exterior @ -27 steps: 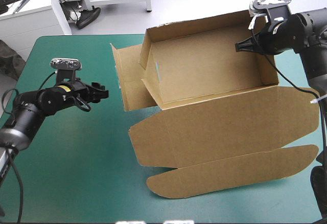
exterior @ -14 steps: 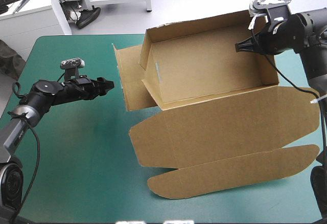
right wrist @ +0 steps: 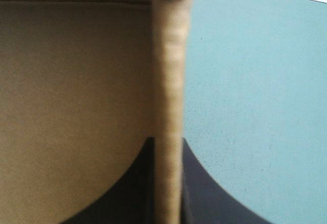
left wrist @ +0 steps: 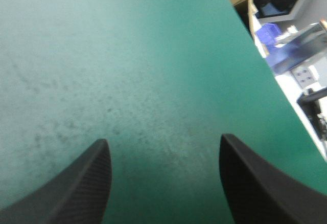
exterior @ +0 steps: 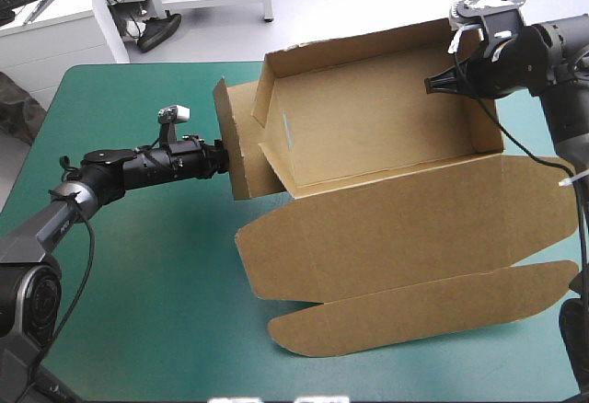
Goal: Fold the box
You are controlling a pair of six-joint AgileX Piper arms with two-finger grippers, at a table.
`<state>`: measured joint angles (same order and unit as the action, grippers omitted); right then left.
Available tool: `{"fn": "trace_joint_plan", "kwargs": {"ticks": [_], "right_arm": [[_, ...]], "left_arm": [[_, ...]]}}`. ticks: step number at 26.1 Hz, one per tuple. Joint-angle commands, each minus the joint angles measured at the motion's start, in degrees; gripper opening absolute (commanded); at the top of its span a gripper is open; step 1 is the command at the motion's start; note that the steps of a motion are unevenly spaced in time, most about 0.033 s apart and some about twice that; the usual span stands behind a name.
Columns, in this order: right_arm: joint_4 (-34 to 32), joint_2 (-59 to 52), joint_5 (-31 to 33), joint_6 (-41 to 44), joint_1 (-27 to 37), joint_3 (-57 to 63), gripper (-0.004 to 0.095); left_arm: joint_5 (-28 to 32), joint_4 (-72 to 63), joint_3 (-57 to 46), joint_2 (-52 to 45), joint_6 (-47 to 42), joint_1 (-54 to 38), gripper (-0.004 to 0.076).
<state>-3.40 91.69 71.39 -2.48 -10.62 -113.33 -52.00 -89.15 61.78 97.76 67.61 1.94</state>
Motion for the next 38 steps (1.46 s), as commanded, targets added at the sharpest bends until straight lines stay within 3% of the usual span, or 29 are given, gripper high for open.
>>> {"fn": "trace_joint_plan", "kwargs": {"ticks": [1,4,11,28,33,38], "right_arm": [[0.65,-2.34,0.49,0.08,0.38,-1.58,-0.002],[0.57,-1.47,0.49,0.08,0.38,-1.58,-0.002],[2.49,-0.3,0.49,-0.33,0.38,-1.58,-0.002],[2.49,-0.03,0.49,-0.55,0.38,-1.58,-0.002],[3.03,0.59,0.49,-0.75,0.38,-1.58,-0.002],[5.12,0.59,0.49,-0.79,0.38,-1.58,-0.0018]], "left_arm": [[-8.01,-7.49,1.81,-2.63,1.49,0.32,0.0407],[-11.74,-9.0,1.81,-4.1,2.07,1.39,0.0391],[-11.97,-9.38,5.84,-10.44,1.57,1.51,0.0391],[-11.82,-9.78,12.85,-12.16,-5.79,7.6,0.0391],[-9.24,-8.2,13.19,-13.51,-6.43,7.6,0.0391],[-3.25,0.31,13.28,-13.95,-13.17,7.6,0.0391]]}}
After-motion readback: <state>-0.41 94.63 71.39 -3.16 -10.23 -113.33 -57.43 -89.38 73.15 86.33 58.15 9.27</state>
